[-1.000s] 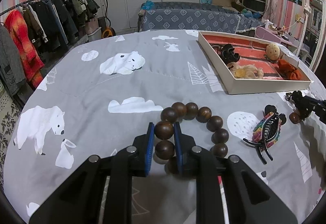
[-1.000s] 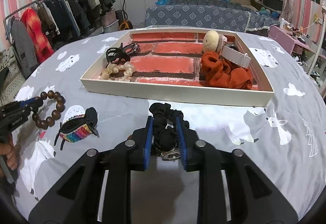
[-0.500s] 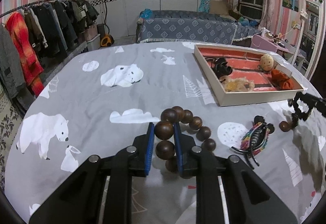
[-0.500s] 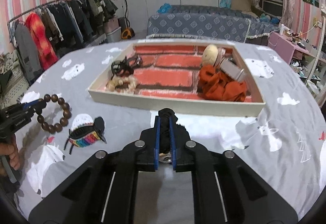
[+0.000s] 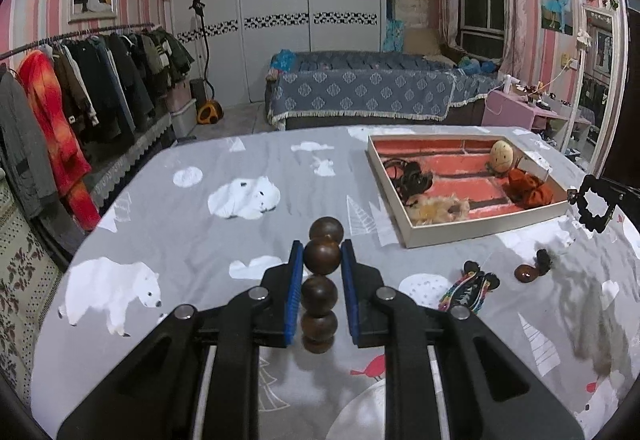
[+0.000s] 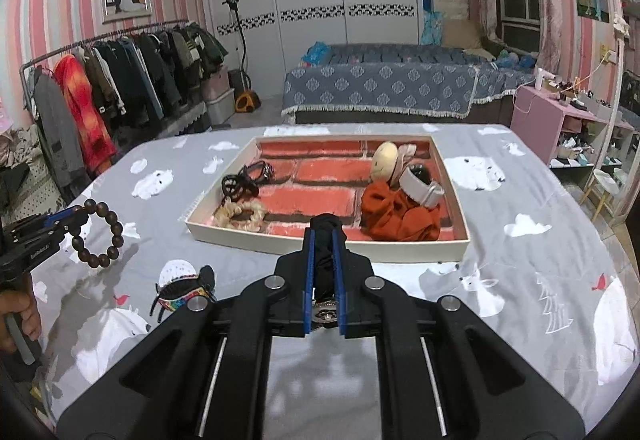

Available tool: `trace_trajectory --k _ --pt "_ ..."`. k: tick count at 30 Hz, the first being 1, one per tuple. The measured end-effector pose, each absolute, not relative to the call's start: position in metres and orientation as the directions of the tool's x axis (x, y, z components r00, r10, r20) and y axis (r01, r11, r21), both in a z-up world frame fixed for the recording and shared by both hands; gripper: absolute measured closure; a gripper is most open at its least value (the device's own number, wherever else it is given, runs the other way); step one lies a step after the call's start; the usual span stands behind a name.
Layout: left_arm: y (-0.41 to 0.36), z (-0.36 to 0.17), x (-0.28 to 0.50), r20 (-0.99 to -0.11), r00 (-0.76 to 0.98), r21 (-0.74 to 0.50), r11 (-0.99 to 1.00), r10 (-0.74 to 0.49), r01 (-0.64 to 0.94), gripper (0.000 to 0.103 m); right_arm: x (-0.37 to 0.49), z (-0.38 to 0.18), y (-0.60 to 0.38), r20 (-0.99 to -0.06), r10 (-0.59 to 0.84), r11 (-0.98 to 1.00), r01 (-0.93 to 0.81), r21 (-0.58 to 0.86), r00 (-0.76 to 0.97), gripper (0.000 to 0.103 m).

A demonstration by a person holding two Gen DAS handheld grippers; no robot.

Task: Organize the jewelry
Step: 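Lift and carry bead bracelet and scrunchie watch over the tray with both tools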

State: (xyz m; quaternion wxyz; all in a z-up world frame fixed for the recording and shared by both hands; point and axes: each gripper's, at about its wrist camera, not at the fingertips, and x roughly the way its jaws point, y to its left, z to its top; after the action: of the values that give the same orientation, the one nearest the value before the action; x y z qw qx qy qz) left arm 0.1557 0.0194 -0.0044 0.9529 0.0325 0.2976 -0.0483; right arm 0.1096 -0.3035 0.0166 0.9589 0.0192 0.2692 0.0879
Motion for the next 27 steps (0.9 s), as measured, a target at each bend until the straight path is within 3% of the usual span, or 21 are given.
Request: trace_trajectory --k 27 --pt "0.003 0.045 0.095 -0.466 0.882 0.045 0.993 -0.072 0.105 0.084 0.046 0.063 -0.316 -0.403 0.174 0.985 -0.156 0.078 0.899 0.093"
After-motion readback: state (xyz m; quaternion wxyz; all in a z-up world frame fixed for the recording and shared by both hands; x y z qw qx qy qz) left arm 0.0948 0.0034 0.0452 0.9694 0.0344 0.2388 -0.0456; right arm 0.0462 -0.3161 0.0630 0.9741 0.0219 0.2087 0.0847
